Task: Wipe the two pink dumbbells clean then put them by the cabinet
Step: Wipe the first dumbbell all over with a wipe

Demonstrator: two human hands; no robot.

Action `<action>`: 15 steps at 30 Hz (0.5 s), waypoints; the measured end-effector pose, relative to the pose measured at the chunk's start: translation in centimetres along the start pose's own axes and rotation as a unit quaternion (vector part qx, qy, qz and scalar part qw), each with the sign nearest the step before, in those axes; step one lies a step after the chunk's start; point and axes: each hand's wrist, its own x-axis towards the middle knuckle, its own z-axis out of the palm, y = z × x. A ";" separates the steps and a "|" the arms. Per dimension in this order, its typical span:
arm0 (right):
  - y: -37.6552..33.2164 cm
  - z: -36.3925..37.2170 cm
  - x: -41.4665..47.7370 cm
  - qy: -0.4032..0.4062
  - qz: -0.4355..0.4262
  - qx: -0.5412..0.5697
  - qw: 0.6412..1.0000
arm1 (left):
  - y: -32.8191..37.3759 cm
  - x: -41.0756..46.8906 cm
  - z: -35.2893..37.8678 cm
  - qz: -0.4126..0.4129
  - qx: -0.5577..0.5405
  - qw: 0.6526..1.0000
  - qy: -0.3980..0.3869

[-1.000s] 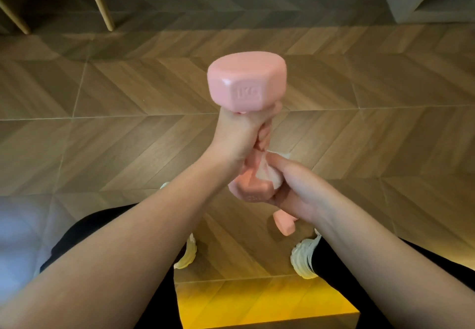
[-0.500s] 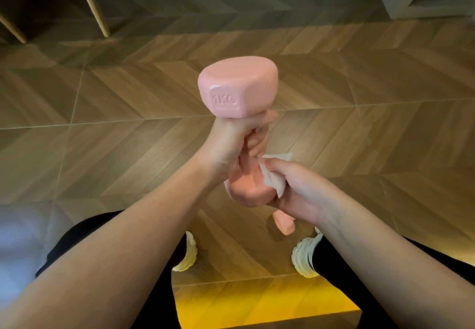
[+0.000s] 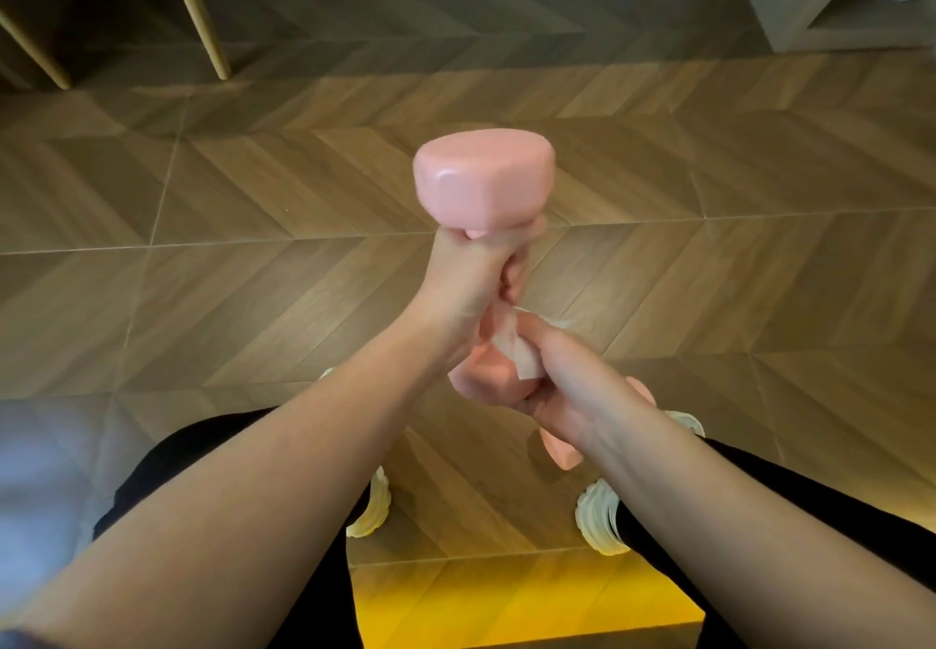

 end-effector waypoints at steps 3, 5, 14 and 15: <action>-0.3 0.3 0.3 0.022 0.019 -0.006 1.000 | -0.2 -0.6 0.6 0.002 0.034 0.996 -0.085; -0.7 -0.1 0.3 -0.013 0.042 0.004 0.999 | 0.0 -0.8 0.8 0.001 0.017 0.995 -0.099; -1.1 -1.5 -0.8 -0.127 0.107 -0.053 0.985 | 1.6 -0.9 -0.2 -0.012 -0.050 0.984 -0.168; -0.9 -1.2 -0.8 -0.114 0.103 -0.054 0.987 | 1.6 -0.8 -0.2 -0.017 -0.044 0.983 -0.176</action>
